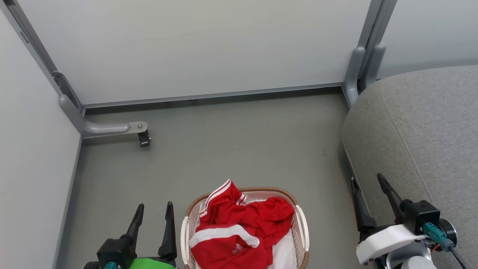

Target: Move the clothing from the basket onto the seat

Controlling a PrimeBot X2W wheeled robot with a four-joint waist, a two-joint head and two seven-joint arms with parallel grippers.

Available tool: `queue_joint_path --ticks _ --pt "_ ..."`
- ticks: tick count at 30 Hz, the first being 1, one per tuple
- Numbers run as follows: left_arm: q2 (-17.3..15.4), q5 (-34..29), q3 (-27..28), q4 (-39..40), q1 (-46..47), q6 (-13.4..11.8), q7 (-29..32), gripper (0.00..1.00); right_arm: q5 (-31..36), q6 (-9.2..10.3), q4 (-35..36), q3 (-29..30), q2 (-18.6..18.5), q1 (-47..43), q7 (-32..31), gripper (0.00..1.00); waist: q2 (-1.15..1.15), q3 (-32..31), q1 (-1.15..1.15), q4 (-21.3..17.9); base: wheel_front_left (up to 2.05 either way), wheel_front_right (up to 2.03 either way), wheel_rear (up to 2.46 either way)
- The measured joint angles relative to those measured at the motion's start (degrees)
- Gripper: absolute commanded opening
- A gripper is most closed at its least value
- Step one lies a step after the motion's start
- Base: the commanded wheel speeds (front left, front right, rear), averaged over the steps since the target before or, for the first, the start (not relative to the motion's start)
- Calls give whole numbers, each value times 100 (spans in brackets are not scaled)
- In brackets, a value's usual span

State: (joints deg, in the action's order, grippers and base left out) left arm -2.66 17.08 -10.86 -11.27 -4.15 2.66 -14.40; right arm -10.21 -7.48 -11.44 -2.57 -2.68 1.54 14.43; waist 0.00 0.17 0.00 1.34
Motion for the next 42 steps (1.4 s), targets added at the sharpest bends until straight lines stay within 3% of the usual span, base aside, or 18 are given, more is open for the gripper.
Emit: queue_joint_path --ticks 31,42 --pt "-2 -199 -74 -36 -7 -13 -73 100 215 -1 21 -12 -2 3 57 100 0 60 0 3 0 0 0" --pt "-64 -902 -539 -498 848 321 -74 100 229 -1 285 164 -3 355 57 100 0 690 0 -21 0 0 0"
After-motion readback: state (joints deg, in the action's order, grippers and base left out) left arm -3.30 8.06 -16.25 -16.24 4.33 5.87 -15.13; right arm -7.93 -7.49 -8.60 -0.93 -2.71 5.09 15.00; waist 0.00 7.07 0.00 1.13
